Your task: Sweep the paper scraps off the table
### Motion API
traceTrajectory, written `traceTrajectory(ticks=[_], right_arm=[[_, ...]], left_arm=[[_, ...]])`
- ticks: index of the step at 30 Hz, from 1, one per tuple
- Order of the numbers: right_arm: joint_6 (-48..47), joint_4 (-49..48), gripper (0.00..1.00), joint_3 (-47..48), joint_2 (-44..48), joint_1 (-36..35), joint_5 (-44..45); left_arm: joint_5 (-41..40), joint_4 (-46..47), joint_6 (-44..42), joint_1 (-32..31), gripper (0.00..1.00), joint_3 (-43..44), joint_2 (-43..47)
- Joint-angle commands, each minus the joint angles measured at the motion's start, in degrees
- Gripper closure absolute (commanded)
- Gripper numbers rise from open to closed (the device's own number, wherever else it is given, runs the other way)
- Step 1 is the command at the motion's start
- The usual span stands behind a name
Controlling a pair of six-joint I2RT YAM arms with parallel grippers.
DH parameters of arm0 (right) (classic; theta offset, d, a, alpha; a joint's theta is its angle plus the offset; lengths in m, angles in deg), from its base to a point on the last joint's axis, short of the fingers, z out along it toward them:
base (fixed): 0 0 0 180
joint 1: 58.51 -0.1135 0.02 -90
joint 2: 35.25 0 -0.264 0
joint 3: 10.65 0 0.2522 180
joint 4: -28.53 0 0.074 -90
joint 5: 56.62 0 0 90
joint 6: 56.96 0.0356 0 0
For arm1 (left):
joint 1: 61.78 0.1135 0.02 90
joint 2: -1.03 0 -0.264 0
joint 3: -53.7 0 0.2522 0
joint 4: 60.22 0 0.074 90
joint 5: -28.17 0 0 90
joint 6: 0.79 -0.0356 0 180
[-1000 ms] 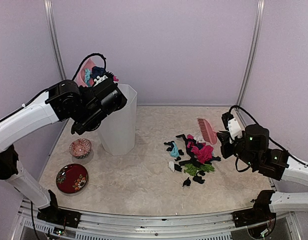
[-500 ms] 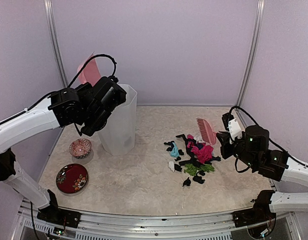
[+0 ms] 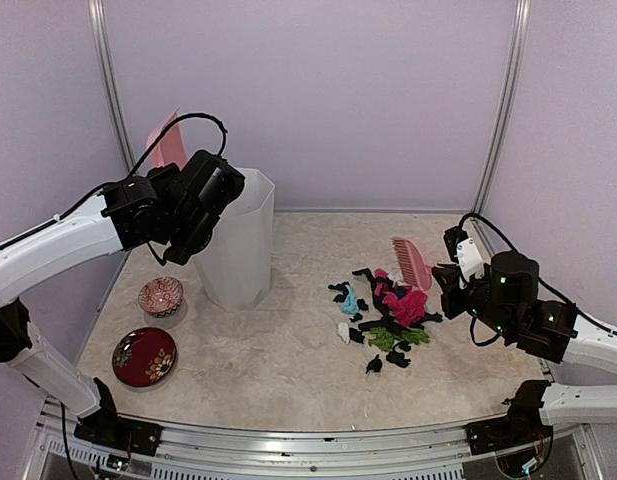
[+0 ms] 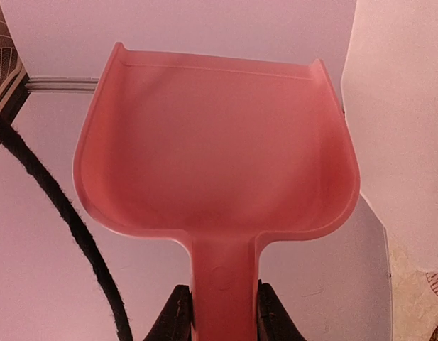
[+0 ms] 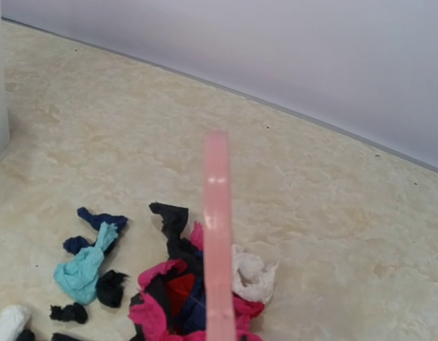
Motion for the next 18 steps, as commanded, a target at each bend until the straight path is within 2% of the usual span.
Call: traceTrajectory(ticks=[1,5,9,11,14,18], right_arm=[[0.31,-1.9,1.0,-0.07,1.03,0.72,-0.42],[0.22,-1.74,1.0,0.03,1.35,0.72,-0.48],[0.38,-2.0,1.0,0.16,2.02,0.79,-0.88],[0.48,-2.3,1.0,0.16,2.56,0.8,-1.06],[0.2,-2.64,1.0,0.46,2.68,0.8,-1.19],[-0.54,-2.44,1.0,1.1,2.46,0.85,-1.17]], left_arm=[[-3.62,2.53,-1.52,-0.08,1.0,0.7,0.29],[-0.7,5.4,-2.97,-0.46,1.0,1.04,1.59],[6.55,16.82,-7.93,-1.37,1.0,-2.02,7.07],[11.24,16.53,-4.5,-1.67,1.0,-1.88,8.87],[24.09,10.33,6.81,-0.55,1.0,0.37,10.45],[33.6,13.48,9.13,-0.23,1.0,-3.77,14.25]])
